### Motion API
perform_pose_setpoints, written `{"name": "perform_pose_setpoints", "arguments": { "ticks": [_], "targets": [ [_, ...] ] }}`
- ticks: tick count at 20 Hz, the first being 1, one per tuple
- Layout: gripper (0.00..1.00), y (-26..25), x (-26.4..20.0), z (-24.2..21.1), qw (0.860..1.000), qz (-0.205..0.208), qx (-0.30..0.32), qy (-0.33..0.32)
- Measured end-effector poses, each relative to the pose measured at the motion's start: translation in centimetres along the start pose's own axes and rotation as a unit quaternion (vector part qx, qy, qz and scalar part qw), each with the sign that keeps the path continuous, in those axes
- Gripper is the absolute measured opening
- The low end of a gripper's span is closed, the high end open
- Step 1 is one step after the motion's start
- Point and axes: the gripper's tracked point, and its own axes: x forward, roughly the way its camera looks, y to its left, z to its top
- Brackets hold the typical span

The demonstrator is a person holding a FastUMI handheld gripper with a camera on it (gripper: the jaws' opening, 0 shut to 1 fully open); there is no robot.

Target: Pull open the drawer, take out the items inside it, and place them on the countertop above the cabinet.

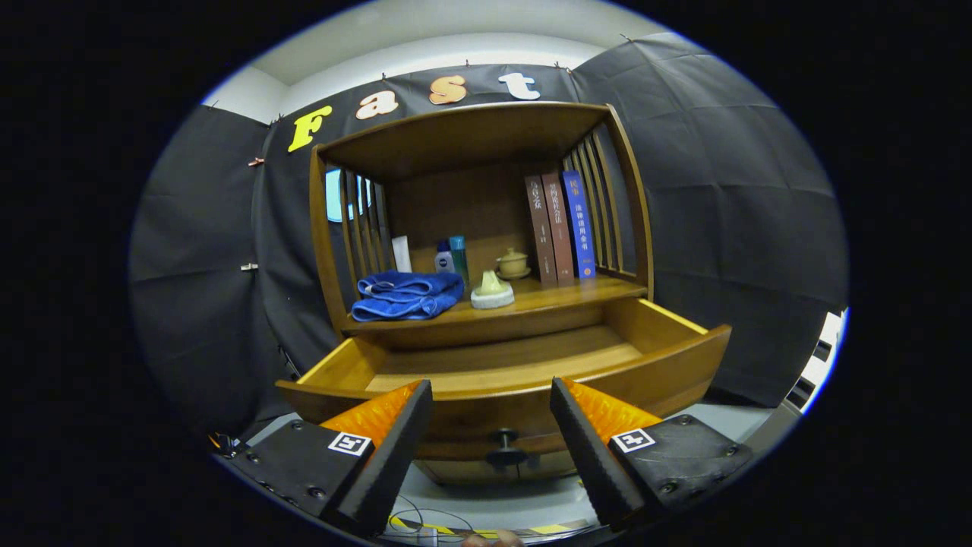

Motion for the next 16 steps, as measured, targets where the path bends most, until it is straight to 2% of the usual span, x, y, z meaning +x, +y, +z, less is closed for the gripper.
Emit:
{"name": "perform_pose_setpoints", "arguments": {
  "ticks": [8, 13, 16],
  "targets": [
    [1.0, -1.0, 3.7, -4.0, 0.999, -0.003, -0.009, 0.036],
    [1.0, -1.0, 4.2, -3.5, 0.999, -0.007, -0.012, 0.037],
    [1.0, -0.9, 6.5, -2.4, 0.999, -0.008, -0.009, 0.033]
  ]
}}
